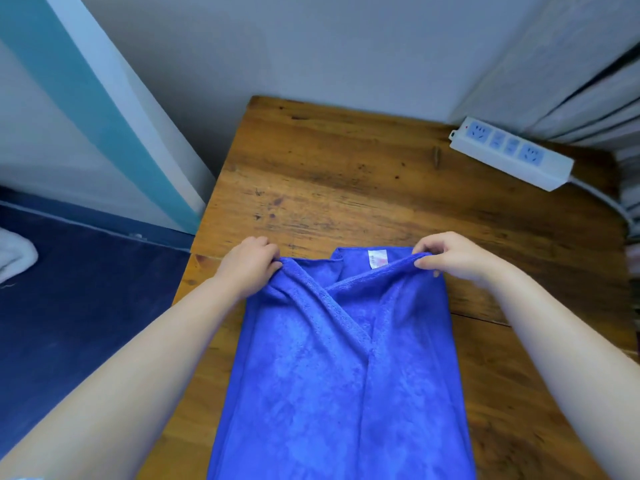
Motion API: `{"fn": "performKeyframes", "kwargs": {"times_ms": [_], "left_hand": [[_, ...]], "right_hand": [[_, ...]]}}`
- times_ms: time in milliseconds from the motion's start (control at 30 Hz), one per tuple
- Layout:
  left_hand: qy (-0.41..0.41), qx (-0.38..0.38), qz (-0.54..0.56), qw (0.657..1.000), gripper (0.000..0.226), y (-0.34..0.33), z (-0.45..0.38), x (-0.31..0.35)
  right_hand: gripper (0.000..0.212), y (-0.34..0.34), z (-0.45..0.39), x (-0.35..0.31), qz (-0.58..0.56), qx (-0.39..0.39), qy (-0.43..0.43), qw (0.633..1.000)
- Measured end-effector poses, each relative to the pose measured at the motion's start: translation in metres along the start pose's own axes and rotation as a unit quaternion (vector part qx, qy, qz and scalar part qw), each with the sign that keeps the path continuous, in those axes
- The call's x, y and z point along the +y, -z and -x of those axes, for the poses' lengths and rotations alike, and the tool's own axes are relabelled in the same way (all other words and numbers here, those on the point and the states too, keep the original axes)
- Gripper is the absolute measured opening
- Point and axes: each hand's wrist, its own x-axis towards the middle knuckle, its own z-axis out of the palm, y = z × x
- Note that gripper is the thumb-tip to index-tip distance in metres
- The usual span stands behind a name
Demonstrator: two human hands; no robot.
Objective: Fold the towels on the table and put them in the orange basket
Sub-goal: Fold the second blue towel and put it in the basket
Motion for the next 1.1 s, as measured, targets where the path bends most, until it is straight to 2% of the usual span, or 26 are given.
{"fn": "performKeyframes", "kwargs": {"times_ms": [167, 233, 333, 433, 533, 667, 767, 933, 1100], "left_hand": [[0.001, -0.054, -0.07, 0.996, 0.035, 0.001, -0.004, -0.003], [0.006, -0.077, -0.056, 0.995, 0.036, 0.003, -0.004, -0.003], [0.016, -0.099, -0.026, 0.995, 0.03, 0.007, -0.001, -0.004], [0.041, -0.109, 0.055, 0.992, 0.024, 0.011, 0.002, -0.007], [0.062, -0.075, 0.137, 0.986, 0.021, 0.013, 0.002, -0.009], [0.114, -0.013, 0.247, 0.962, 0.015, 0.01, 0.001, -0.011], [0.117, -0.003, 0.287, 0.951, 0.014, 0.006, -0.001, -0.011], [0.055, 0.003, 0.256, 0.965, 0.015, 0.008, -0.002, -0.011], [0.006, -0.007, 0.178, 0.984, 0.011, 0.013, 0.0, -0.012]], "right_hand": [[0.028, 0.012, -0.005, 0.007, -0.015, 0.08, -0.047, 0.996], [0.026, 0.011, -0.009, 0.01, 0.053, 0.113, -0.063, 0.99], [0.014, 0.005, -0.011, 0.013, 0.199, 0.111, -0.049, 0.972], [0.017, 0.004, -0.011, 0.017, 0.157, 0.126, -0.032, 0.979], [0.022, 0.004, -0.011, 0.015, 0.109, 0.126, 0.002, 0.986], [0.02, 0.004, -0.016, 0.014, 0.223, 0.146, 0.006, 0.964], [0.019, 0.004, -0.016, 0.013, 0.297, 0.175, 0.006, 0.939], [0.02, -0.007, -0.012, 0.013, 0.335, 0.2, 0.009, 0.921], [0.029, -0.006, -0.014, 0.006, 0.355, 0.163, 0.001, 0.92]]}}
